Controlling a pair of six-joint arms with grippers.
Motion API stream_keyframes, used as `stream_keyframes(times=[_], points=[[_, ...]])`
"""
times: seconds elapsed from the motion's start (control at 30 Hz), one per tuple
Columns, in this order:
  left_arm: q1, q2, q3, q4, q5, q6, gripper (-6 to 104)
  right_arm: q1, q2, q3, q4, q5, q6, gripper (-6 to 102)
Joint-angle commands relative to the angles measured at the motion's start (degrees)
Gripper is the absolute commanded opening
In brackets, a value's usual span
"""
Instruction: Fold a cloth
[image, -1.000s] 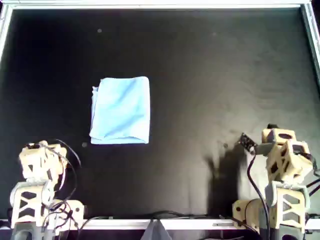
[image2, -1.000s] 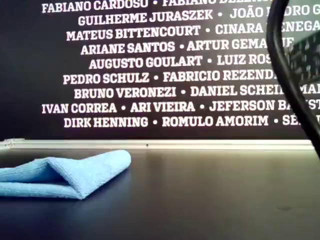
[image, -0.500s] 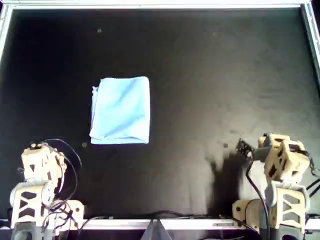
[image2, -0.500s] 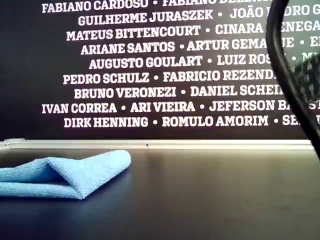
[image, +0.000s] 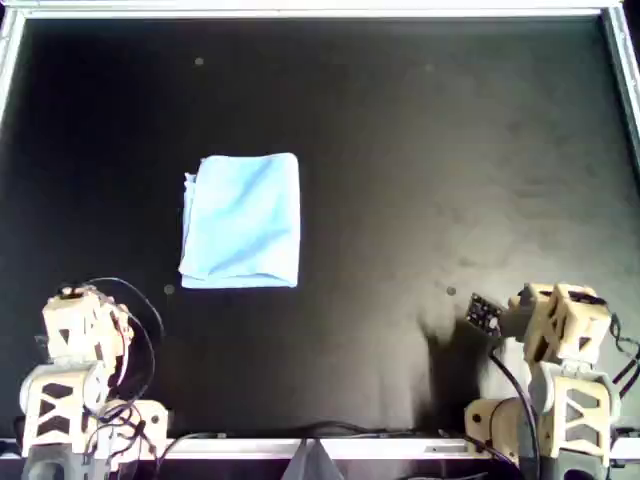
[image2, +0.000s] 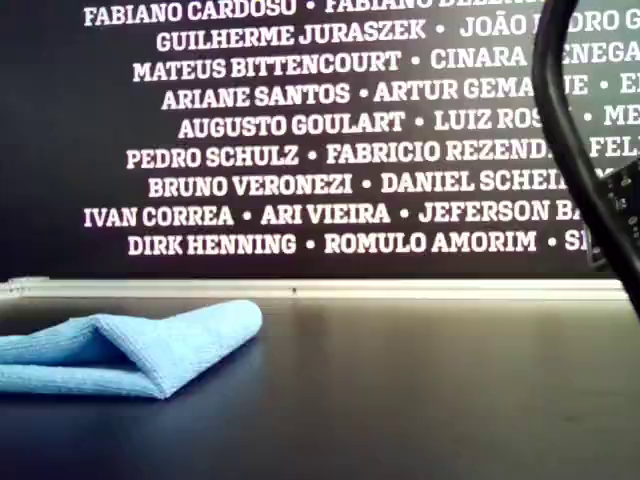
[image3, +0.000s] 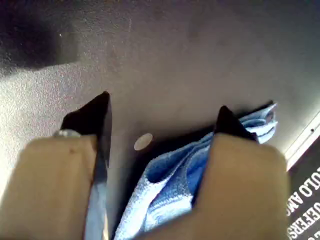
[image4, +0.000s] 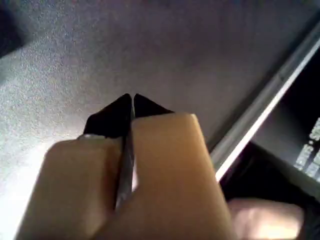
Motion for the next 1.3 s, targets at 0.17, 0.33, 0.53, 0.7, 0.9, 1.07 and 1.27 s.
stream_keyframes(times=[0.17, 0.33, 0.53, 0.7, 0.9, 1.07, 1.27], points=[[-5.27, 0.88, -0.62, 0.18, -0.53, 2.29, 73, 0.79, 2.2, 0.79, 0.62, -0.35, 0.35, 0], [-4.75, 0.79, -0.62, 0.18, -1.23, 1.58, 73, 0.79, 2.2, 0.79, 0.62, -0.35, 0.35, 0], [-4.66, 0.79, -0.62, 0.18, -1.23, 1.93, 73, 0.62, 2.2, 0.79, 0.62, -0.18, 0.35, 0], [-4.66, 0.79, -0.62, 0.18, -1.23, 1.93, 73, 0.62, 2.2, 0.79, 0.62, -0.18, 0.35, 0], [-4.66, 0.79, -0.62, 0.18, -1.23, 1.93, 73, 0.62, 2.2, 0.79, 0.62, -0.18, 0.35, 0], [-4.66, 0.79, -0.62, 0.18, -1.23, 1.93, 73, 0.62, 2.2, 0.79, 0.62, -0.18, 0.35, 0], [-4.66, 0.79, -0.62, 0.18, -1.23, 1.93, 73, 0.62, 2.2, 0.79, 0.62, -0.18, 0.35, 0]])
